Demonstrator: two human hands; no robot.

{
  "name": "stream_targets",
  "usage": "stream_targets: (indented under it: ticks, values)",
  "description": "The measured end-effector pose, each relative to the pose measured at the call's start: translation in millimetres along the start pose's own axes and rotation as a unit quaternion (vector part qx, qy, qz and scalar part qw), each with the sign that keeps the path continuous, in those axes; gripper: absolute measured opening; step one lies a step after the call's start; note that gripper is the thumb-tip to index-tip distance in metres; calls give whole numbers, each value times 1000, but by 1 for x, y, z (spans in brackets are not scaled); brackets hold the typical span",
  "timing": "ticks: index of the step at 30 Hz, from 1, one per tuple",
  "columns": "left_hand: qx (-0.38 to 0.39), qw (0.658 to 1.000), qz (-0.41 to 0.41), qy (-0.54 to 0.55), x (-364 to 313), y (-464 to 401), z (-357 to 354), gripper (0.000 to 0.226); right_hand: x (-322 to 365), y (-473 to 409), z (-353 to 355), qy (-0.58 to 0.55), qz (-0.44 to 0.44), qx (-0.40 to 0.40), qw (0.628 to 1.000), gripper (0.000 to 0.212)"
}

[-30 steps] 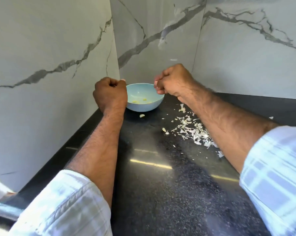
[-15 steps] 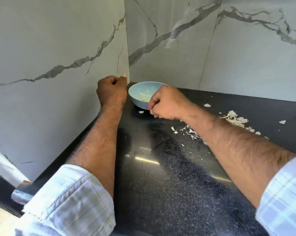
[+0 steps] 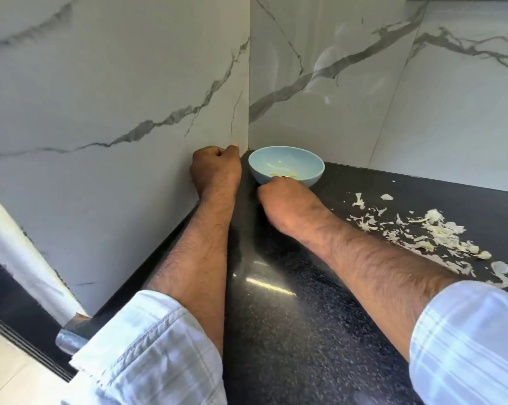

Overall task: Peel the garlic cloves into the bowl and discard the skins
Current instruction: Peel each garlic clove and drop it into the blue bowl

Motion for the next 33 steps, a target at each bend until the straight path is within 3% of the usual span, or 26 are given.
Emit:
stream_targets:
  ticks: [6, 11, 16, 21, 25, 29, 33]
  values:
    - [18, 1000, 1, 9, -3, 4, -8, 27, -7, 14, 6, -25, 12, 3, 1000, 20]
    - [60, 997, -43, 6, -10, 15, -28, 29, -87, 15, 49, -149, -114, -164, 969, 22]
    - [138, 980, -133, -55, -22, 39, -58, 30, -128, -13, 36, -150, -177, -103, 967, 16]
    - [147, 976, -147, -64, -21, 41, -67, 21, -155, 11, 40, -304, -178, -155, 923, 17]
    - [160, 977, -135, -47, -26, 57, -67, 11, -175, 52, 53, -355, -188, -171, 900, 21]
    - [201, 972, -120, -16, -30, 83, -69, 15, -201, 111, 71, -343, -198, -182, 900, 14]
    - [273, 942, -186, -55, -52, 141, -99, 7, -227, 168, 70, -325, -194, -137, 916, 9]
Point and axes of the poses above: each hand's wrist, its own y-axis away from the middle knuckle, its own z-axis out of the back of the hand, x = y × z, the point moved 10 cm from there along -y, towards the middle knuckle, and after that the axes turned 7 degrees about z, right-handed, at the moved point
